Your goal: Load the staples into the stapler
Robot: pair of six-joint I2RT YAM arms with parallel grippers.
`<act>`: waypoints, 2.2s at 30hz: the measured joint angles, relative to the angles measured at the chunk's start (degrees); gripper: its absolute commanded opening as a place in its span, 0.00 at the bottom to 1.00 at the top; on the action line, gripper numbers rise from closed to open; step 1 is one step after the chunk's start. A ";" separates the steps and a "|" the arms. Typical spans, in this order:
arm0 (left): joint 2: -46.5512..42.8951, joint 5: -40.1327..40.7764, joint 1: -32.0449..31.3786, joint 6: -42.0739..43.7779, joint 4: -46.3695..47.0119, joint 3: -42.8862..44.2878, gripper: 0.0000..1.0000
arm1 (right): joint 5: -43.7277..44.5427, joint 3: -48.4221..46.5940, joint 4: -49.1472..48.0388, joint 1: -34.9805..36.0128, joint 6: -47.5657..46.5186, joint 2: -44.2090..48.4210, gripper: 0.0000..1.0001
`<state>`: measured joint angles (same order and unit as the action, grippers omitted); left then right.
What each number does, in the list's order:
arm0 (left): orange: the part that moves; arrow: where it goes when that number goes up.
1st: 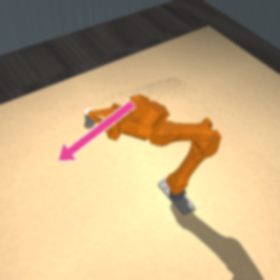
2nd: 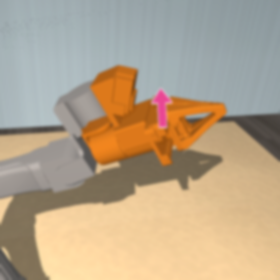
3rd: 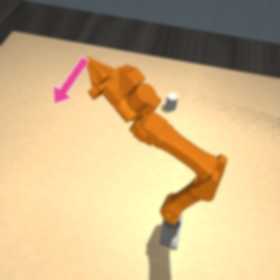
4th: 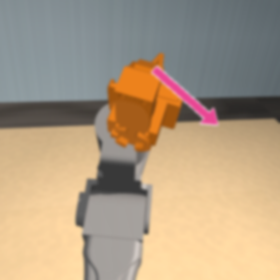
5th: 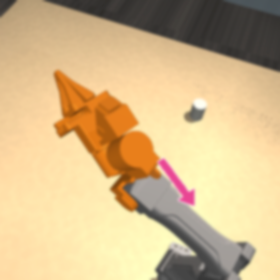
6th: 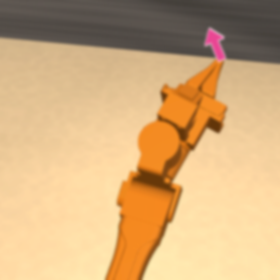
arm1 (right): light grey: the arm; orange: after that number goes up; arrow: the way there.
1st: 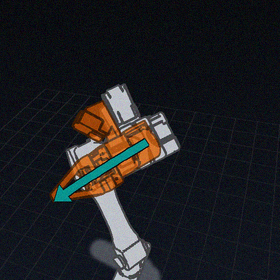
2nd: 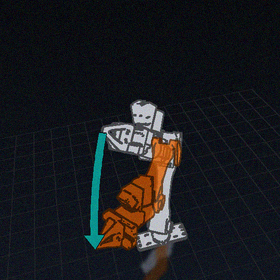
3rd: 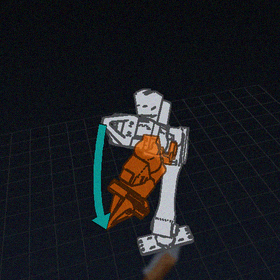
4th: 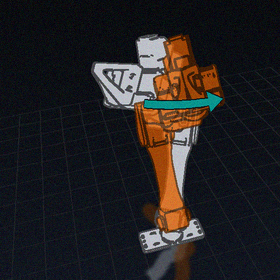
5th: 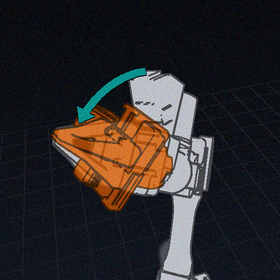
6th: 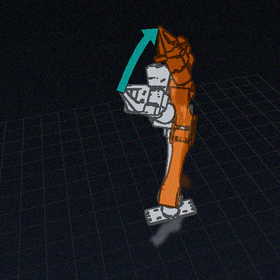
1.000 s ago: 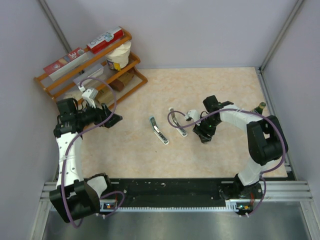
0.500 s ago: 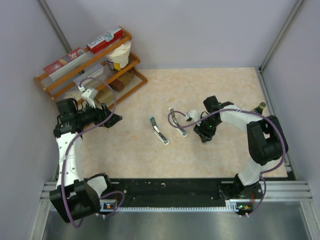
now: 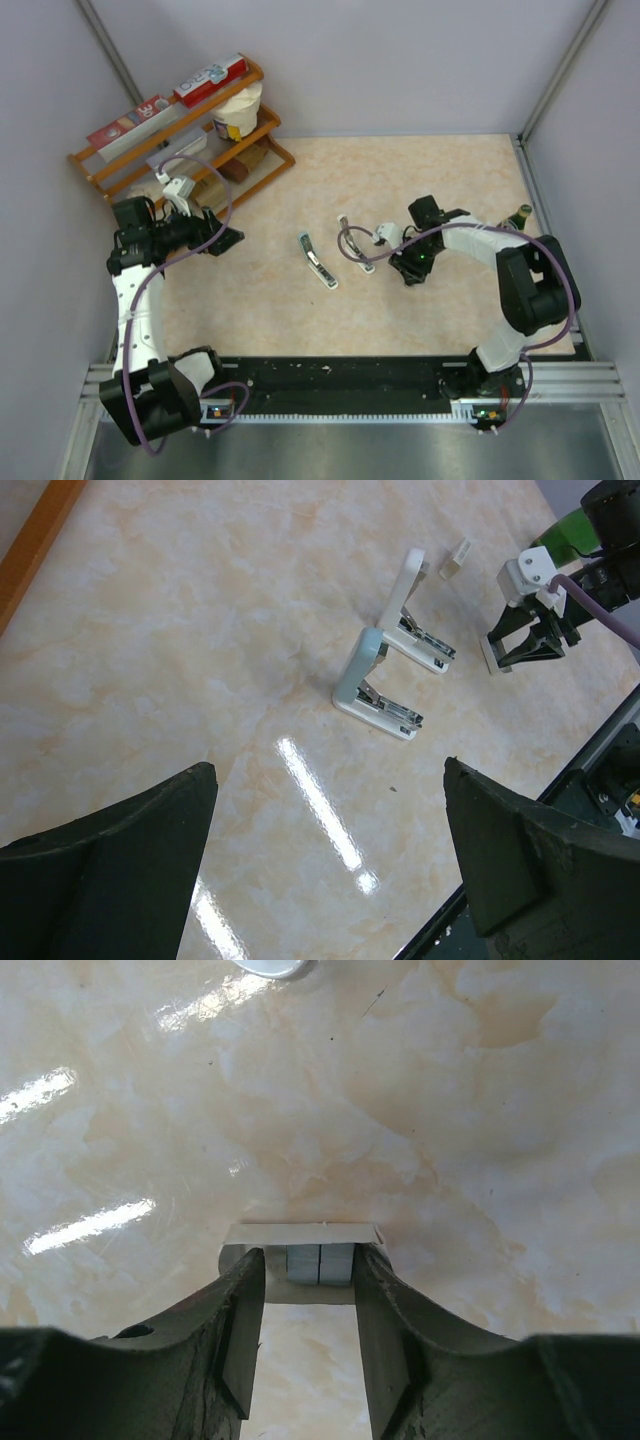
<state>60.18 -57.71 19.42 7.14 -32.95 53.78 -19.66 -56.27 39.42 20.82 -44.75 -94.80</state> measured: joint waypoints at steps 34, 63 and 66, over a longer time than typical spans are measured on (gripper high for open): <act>0.37 -0.37 0.22 -0.61 0.07 -0.04 0.98 | 3.63 2.67 -4.00 0.00 0.50 2.56 0.38; 0.39 -0.37 0.33 -1.01 0.44 -0.07 0.98 | 8.00 3.04 -7.43 -0.11 1.57 3.26 0.17; 0.74 -0.37 0.33 -1.01 0.52 -0.07 0.98 | 8.96 3.15 -8.50 -0.39 1.92 3.32 0.17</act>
<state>60.93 -58.08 19.75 6.13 -32.42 53.71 -10.70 -53.12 30.92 20.43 -42.83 -91.48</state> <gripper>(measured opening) 0.985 0.263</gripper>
